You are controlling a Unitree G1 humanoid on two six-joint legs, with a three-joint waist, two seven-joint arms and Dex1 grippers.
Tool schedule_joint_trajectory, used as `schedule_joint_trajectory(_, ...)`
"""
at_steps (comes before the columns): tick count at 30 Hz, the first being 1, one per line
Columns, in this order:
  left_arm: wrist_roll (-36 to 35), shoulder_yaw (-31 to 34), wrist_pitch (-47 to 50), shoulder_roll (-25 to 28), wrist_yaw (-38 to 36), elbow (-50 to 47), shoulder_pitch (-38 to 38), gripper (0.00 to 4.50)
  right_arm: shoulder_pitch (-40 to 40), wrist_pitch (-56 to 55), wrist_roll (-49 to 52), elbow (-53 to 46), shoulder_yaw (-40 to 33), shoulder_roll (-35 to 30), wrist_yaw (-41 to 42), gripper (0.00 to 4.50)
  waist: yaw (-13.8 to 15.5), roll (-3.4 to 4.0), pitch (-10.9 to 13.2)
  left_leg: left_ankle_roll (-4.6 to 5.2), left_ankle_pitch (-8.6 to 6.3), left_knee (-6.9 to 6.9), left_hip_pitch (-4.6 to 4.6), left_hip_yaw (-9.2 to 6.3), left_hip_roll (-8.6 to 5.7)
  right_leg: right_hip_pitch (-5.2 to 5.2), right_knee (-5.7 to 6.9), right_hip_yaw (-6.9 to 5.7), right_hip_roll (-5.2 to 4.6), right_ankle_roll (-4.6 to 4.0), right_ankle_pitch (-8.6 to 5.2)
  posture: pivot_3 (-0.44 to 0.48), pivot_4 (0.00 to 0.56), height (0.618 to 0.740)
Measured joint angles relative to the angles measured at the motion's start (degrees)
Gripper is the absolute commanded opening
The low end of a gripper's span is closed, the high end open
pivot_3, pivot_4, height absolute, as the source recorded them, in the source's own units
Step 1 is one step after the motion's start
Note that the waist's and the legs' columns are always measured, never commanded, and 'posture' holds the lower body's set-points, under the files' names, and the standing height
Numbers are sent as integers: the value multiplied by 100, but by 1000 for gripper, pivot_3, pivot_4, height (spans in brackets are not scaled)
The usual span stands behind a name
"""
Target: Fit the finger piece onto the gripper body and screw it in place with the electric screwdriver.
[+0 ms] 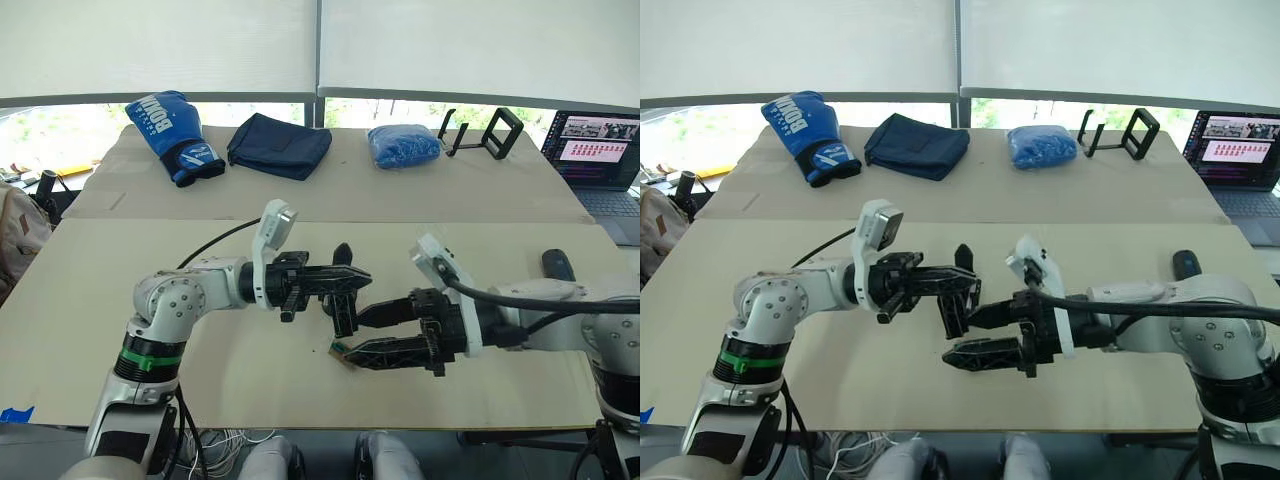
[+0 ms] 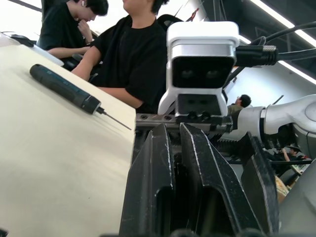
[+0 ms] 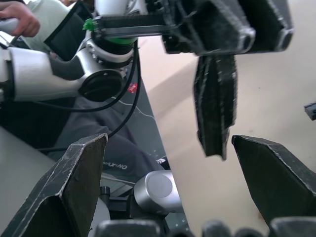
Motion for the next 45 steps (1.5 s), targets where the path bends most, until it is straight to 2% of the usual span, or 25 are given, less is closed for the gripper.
schedule_joint_trajectory(15, -123, 16, 355, -79, 251, -131, 30, 0, -19, -378, 440, 89, 320, 144, -624, 4468, -4, 0, 0, 0, 0, -1, 1, 0, 1, 0, 1, 0, 2, 2, -1, 0, 150, 740)
schedule_joint_trajectory(18, -124, 21, 369, -78, 258, -131, 30, 0, -110, -381, 471, 116, 368, 144, -669, 3691, -4, 0, 0, 0, 0, -1, 1, 0, 1, 0, 1, 0, 2, 2, -1, 0, 150, 740)
schedule_joint_trajectory(24, -144, 33, 384, -76, 250, -143, 30, 0, -158, -483, 566, 224, 415, 174, -895, 1506, -2, 0, 0, 0, 0, -1, 1, 0, 0, 0, 0, -1, 1, 2, -1, 0, 150, 740)
schedule_joint_trajectory(27, -179, 60, 388, -78, 222, -177, 31, 0, -163, -502, 595, 249, 424, 173, -944, 584, -4, 0, 0, 0, 0, -1, 1, 1, 0, 0, 0, 0, 1, 2, -1, 0, 150, 740)
schedule_joint_trajectory(28, -241, 79, 409, -76, 204, -175, 39, 0, -181, -502, 626, 223, 423, 169, -925, 434, -5, 0, 0, 0, 0, -1, 1, 1, 1, -1, 1, 0, 2, 2, -1, 0, 150, 740)
schedule_joint_trajectory(35, -421, 240, 473, -159, 290, -175, 48, 0, -202, -576, 653, 198, 392, 137, -798, 435, 1, 0, 0, 0, 0, -1, 0, 0, 1, 0, 0, -1, 1, 3, -1, 0, 150, 740)
schedule_joint_trajectory(36, -423, 286, 461, -209, 391, -177, 48, 880, -201, -609, 654, 203, 384, 108, -786, 435, 4, -2, 0, 0, 0, 0, -1, -1, 1, 0, 0, -1, 1, 3, -1, 0, 150, 740)
schedule_joint_trajectory(37, -412, 327, 393, -217, 459, -179, 41, 1108, -195, -604, 656, 195, 399, 99, -774, 432, 2, -5, 0, 0, 0, 0, 1, -1, 1, 1, 0, -1, 1, 3, -1, 0, 150, 740)
schedule_joint_trajectory(43, -177, 609, 26, 238, 204, -161, 4, 3911, -138, -600, 661, 161, 399, -52, -496, 432, -7, -8, 1, 0, 0, -2, 1, 1, 2, -1, 1, -2, 4, 2, -1, 0, 150, 740)
schedule_joint_trajectory(44, -41, 610, -96, 430, 34, -90, 6, 4300, -86, -604, 638, 110, 323, -97, -326, 432, -5, -8, 1, 0, 0, -2, 1, 2, 2, -2, 0, -3, 5, 2, -1, 0, 150, 740)
schedule_joint_trajectory(45, 112, 632, -226, 607, -116, -4, 6, 4500, -11, -607, 605, 58, 248, -148, -180, 432, -3, -7, 1, 0, 0, -3, 0, 2, 2, -2, -2, -4, 8, 3, -1, 0, 150, 740)
